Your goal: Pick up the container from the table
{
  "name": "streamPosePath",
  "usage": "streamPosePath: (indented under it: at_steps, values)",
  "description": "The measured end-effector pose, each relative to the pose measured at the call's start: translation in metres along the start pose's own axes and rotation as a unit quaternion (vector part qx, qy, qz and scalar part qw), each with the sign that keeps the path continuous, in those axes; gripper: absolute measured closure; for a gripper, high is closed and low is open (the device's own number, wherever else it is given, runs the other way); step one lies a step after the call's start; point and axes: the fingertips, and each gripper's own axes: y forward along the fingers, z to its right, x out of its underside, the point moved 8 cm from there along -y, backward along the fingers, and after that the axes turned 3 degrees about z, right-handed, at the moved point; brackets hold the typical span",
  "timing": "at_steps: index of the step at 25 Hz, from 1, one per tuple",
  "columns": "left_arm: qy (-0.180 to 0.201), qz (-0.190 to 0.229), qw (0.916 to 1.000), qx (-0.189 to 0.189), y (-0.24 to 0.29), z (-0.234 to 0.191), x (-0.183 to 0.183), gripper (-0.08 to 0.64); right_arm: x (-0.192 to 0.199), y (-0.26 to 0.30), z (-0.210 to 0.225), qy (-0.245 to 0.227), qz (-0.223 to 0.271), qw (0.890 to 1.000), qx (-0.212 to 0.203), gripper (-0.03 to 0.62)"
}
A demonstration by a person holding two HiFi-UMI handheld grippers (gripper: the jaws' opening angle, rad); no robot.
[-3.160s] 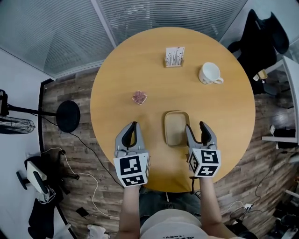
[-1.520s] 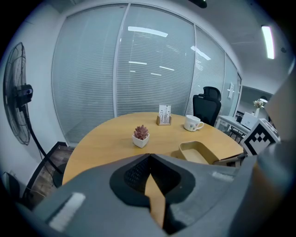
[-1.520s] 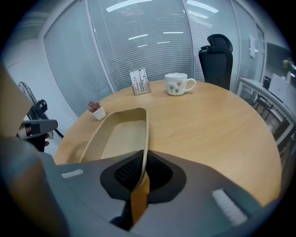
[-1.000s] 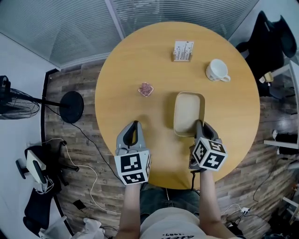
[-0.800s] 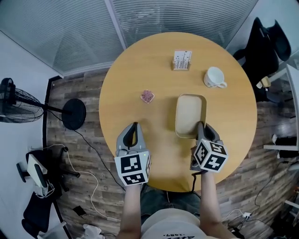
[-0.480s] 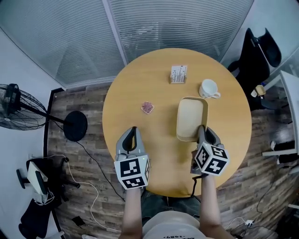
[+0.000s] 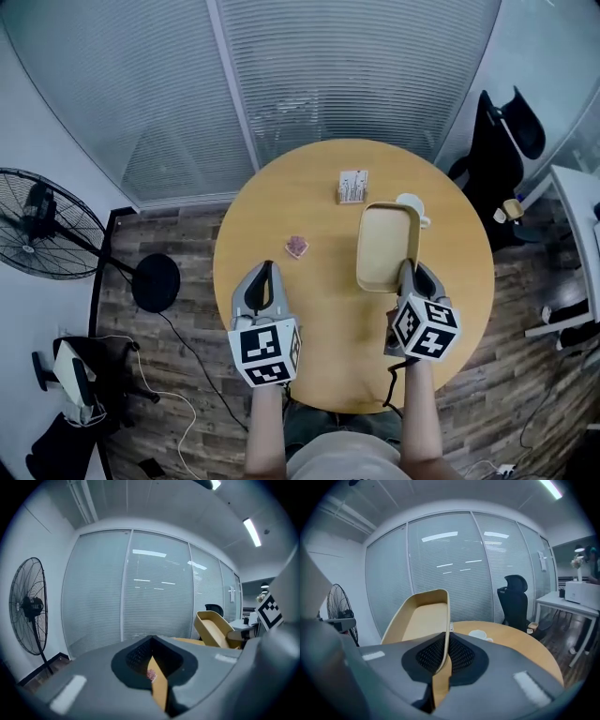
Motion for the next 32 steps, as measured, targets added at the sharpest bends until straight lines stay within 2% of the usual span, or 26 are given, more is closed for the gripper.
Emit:
streamPosePath:
  at_steps: [20,32]
  values:
    - [0.024,0.083,0.9962,0.006,-0.013,0.010,-0.063,0.559,-0.069,-0.026,-0.009,-0.021,0.101,0.995,-0.017,0.557]
    - [0.028,0.101,0.9944,0.011,-0.015,0.010,-0.074,0.559,-0.083,-0.038,-0.010,-0.025,0.125,0.992,-0.017,0.557]
